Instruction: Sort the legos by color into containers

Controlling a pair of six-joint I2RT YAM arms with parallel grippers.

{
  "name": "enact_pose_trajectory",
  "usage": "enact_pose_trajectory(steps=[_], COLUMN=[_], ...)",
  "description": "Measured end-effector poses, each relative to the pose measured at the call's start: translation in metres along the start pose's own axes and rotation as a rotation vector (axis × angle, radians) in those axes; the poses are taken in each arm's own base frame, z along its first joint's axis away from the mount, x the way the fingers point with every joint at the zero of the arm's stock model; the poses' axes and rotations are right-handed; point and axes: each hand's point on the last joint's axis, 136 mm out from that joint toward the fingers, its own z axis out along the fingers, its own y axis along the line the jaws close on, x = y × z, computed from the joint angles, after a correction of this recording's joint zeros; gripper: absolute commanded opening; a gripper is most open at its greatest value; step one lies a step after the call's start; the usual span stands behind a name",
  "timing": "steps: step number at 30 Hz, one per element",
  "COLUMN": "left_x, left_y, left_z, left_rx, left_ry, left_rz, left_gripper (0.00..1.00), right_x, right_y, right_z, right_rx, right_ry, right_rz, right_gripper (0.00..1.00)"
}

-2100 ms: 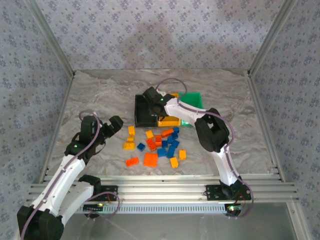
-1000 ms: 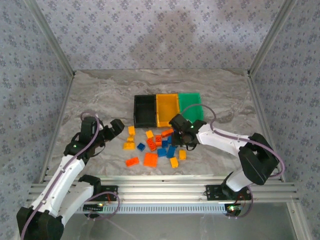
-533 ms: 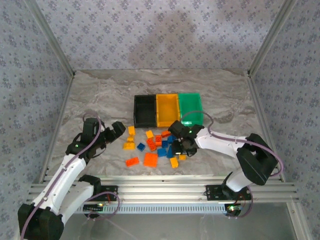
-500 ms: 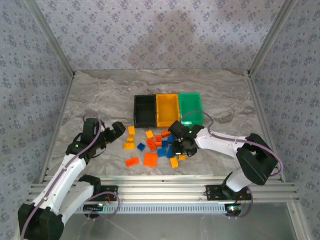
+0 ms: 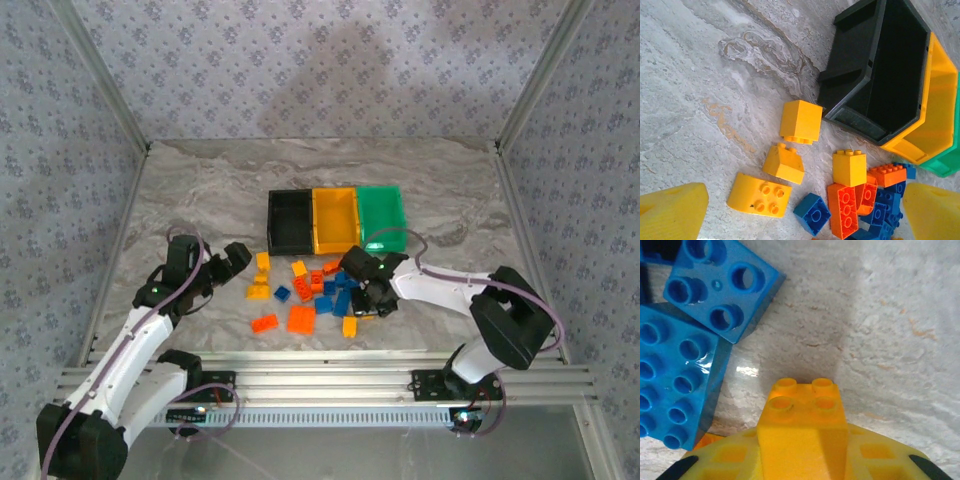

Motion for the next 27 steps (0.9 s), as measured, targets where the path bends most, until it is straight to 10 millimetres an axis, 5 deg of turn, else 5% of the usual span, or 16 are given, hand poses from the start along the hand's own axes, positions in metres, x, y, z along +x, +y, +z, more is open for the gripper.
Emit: enact_pose_trajectory(steps=[4, 13, 19, 23, 27], left_x=[0.001, 0.005, 0.009, 0.01, 0.014], left_y=[0.0, 0.007, 0.015, 0.02, 0.027], left_z=[0.002, 0.008, 0.008, 0.01, 0.016], left_rx=[-0.003, -0.04, -0.075, -0.098, -0.133], left_ry=[0.004, 0.029, 0.042, 0.048, 0.076], left_rz=[0.0, -0.029, -0.03, -0.023, 0.002], left_gripper=[0.99, 0.99, 0.96, 0.93, 0.89], right_x=[-0.032, -0.182, -0.241, -0.254, -0.258], right_y=[-0.013, -0.037, -0.054, -0.066, -0.069], right_z=[-0.028, -0.105, -0.077, -0.048, -0.044], right_rx=[-0.021, -0.037, 0.029, 0.063, 0.067], right_ry=[-0.099, -0.44, -0.454, -0.411, -0.409], right_rz=[0.056, 0.2, 0.252, 0.281, 0.287], right_gripper=[0.26, 0.26, 0.3, 0.46, 0.56])
